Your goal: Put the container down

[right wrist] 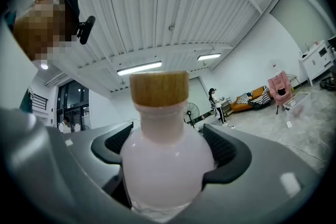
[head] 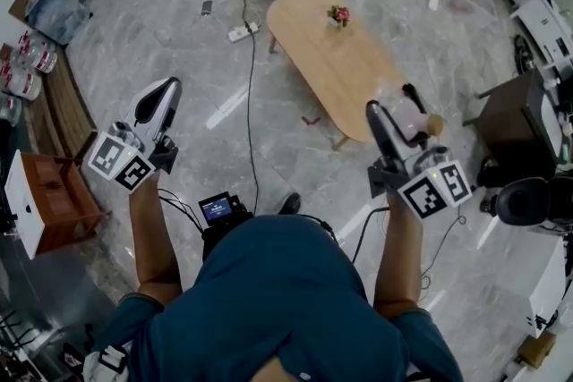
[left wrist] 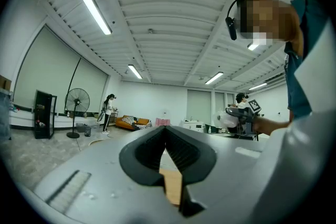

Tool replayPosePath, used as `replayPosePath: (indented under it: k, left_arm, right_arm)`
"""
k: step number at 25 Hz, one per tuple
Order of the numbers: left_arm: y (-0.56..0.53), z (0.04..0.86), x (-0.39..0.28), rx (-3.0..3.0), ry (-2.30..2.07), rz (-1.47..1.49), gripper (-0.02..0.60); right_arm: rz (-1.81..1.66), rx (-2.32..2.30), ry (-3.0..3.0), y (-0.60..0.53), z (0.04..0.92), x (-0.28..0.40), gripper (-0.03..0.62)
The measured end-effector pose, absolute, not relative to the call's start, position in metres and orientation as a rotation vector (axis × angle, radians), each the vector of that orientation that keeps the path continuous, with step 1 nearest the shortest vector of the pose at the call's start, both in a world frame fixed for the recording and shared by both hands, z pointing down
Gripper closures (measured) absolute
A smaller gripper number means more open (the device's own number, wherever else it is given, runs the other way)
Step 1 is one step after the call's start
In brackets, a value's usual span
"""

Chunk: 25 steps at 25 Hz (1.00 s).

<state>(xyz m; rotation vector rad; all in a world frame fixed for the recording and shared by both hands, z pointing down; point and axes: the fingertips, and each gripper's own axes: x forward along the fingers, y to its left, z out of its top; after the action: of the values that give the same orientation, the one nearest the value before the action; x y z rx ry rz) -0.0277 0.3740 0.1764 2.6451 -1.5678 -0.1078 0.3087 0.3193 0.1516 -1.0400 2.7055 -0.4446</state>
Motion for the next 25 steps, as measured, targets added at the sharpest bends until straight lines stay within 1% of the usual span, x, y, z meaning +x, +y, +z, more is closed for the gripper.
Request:
replayPosePath:
  k: [12, 19, 25]
  left_arm:
    - [0.331, 0.178, -0.03, 2.658, -1.544, -0.097, 0.584]
    - [0.281, 0.177, -0.051, 2.716, -1.448, -0.125, 0.584]
    - [0.233, 0.171, -0.09, 2.77, -1.345, -0.127, 0.584]
  right_arm:
    - [-0.465, -1.048, 2.693, 0.285, 0.159, 0.304, 0.18]
    - [-0.449, -1.151, 2.652, 0.265, 0.16, 0.287, 0.18]
    - [-0.436, -1.247, 2.594, 0.239, 0.155, 0.251, 0.18]
